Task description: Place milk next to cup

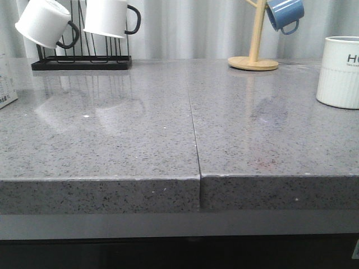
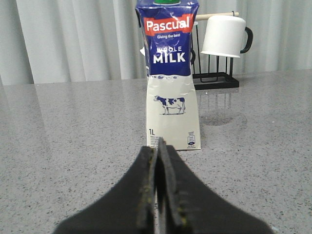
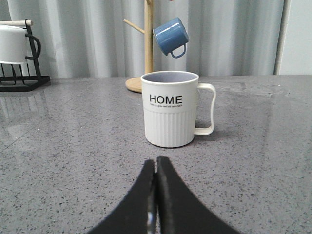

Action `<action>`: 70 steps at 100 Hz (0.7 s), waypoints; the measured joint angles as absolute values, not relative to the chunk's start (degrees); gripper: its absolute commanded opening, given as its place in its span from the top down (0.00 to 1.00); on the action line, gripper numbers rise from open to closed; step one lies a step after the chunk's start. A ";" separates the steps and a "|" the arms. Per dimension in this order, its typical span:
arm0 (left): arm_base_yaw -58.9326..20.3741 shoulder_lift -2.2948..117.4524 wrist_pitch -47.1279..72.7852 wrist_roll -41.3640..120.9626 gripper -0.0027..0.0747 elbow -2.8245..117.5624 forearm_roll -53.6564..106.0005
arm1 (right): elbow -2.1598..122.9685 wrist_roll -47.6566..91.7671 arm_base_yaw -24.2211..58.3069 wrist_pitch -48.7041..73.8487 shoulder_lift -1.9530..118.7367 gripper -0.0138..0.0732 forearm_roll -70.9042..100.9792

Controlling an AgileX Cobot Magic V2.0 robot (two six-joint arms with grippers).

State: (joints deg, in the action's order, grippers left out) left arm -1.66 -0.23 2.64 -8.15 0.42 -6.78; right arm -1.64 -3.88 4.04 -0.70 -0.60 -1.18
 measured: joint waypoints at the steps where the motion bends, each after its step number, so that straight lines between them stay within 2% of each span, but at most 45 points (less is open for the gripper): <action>1: -1.66 -0.23 2.64 -8.15 0.99 0.42 -6.78 | -1.64 -3.88 4.04 -0.70 -0.60 0.92 -1.18; 39: -1.66 -0.23 2.64 -8.15 0.99 0.42 -6.78 | -1.52 -3.88 4.04 -2.63 -0.60 0.92 -1.18; 70: -1.66 -0.23 2.64 -8.15 0.99 0.42 -6.78 | 10.22 -3.88 4.04 9.85 3.55 0.92 -1.08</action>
